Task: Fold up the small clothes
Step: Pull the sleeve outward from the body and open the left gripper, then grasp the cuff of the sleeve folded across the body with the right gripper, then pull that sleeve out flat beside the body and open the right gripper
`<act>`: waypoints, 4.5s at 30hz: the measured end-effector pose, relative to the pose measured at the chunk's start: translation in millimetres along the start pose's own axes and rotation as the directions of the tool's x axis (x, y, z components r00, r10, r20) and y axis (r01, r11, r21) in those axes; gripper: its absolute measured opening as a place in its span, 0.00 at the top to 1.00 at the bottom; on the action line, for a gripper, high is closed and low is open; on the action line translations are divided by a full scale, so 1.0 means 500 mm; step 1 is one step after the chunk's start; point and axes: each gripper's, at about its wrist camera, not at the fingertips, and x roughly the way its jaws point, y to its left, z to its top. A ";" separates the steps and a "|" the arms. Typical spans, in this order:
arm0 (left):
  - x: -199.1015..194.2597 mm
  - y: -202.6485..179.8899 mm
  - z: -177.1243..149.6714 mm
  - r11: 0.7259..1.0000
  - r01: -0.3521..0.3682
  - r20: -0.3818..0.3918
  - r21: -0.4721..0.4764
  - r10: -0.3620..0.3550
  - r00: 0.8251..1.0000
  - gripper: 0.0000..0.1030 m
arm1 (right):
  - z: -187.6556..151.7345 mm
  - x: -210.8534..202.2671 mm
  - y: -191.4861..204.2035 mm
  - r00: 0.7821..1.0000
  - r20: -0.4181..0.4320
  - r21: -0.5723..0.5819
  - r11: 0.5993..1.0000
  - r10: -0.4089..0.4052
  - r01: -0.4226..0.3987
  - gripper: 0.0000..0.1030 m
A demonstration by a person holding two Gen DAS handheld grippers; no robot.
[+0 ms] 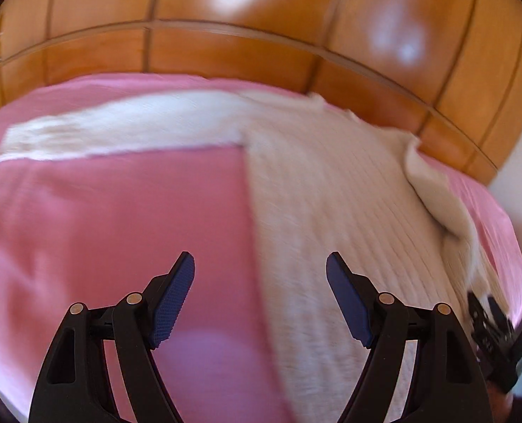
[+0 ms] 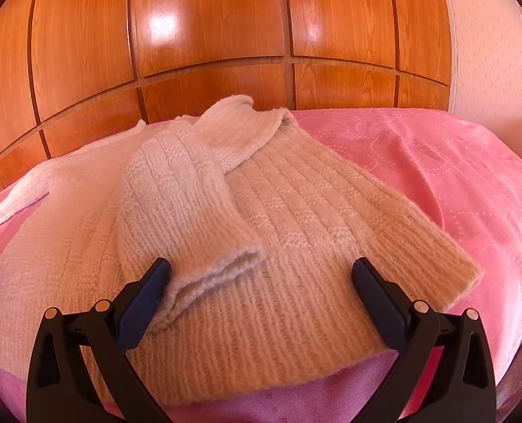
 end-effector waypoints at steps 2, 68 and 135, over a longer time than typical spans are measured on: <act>0.027 -0.010 -0.010 0.999 0.009 -0.017 0.032 -0.008 1.000 0.26 | 0.003 0.002 0.003 1.000 -0.013 -0.013 1.000 0.001 -0.001 0.02; 0.073 -0.018 -0.056 0.990 0.046 0.026 0.134 -0.050 0.998 0.04 | 0.238 0.067 -0.098 0.930 -0.278 -0.164 0.942 0.241 -0.293 0.94; -0.075 0.050 -0.107 0.939 0.342 -0.186 -0.043 -0.343 0.921 0.39 | 0.025 -0.077 -0.275 0.875 -0.307 0.277 0.915 0.374 -0.294 0.60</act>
